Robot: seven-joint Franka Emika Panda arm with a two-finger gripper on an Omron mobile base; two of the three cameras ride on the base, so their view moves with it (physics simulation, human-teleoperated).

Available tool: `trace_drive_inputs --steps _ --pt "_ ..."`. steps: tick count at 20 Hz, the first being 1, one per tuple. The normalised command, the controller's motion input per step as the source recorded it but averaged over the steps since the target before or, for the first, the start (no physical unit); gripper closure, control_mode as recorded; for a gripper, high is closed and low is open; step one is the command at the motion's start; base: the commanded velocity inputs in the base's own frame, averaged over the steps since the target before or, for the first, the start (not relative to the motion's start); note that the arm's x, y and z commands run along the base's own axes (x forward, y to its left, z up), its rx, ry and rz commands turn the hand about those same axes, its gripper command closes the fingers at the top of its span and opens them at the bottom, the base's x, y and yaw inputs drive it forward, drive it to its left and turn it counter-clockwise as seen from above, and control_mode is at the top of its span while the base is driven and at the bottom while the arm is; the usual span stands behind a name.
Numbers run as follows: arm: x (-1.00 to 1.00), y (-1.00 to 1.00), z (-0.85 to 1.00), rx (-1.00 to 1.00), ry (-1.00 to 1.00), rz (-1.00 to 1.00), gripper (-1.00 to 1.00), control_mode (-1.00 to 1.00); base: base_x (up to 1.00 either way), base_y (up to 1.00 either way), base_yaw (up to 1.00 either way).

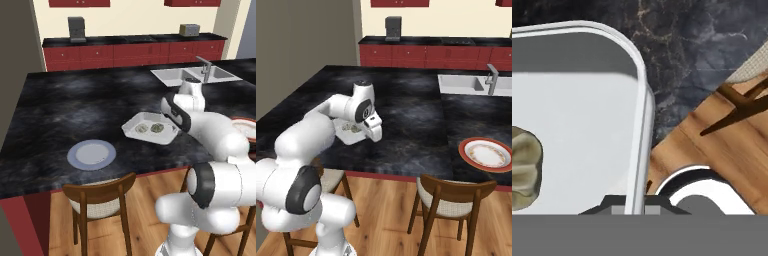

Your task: Place two dumplings into each of the tupperware containers and then place the containers in the fridge.

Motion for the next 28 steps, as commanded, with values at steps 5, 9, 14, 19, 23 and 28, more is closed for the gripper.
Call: trace_drive_inputs --steps 5,9,14,19,23,28 --pt "-0.92 -0.01 0.40 0.02 -0.03 -0.61 1.00 -1.00 0.00 0.00 0.00" --pt "-0.61 0.13 0.52 0.04 0.00 -0.56 1.00 -1.00 0.00 0.00 0.00" --pt "-0.80 0.22 0.66 0.15 0.00 -0.30 1.00 -1.00 0.00 0.00 0.00" --pt "-0.83 0.04 0.59 0.07 -0.01 -0.03 1.00 -1.00 0.00 0.00 0.00" --pt "-0.31 0.05 0.56 0.00 -0.15 -0.05 1.00 -1.00 0.00 0.00 0.00" --pt "-0.11 0.09 0.42 0.00 -0.05 -0.08 1.00 -1.00 0.00 0.00 0.00"
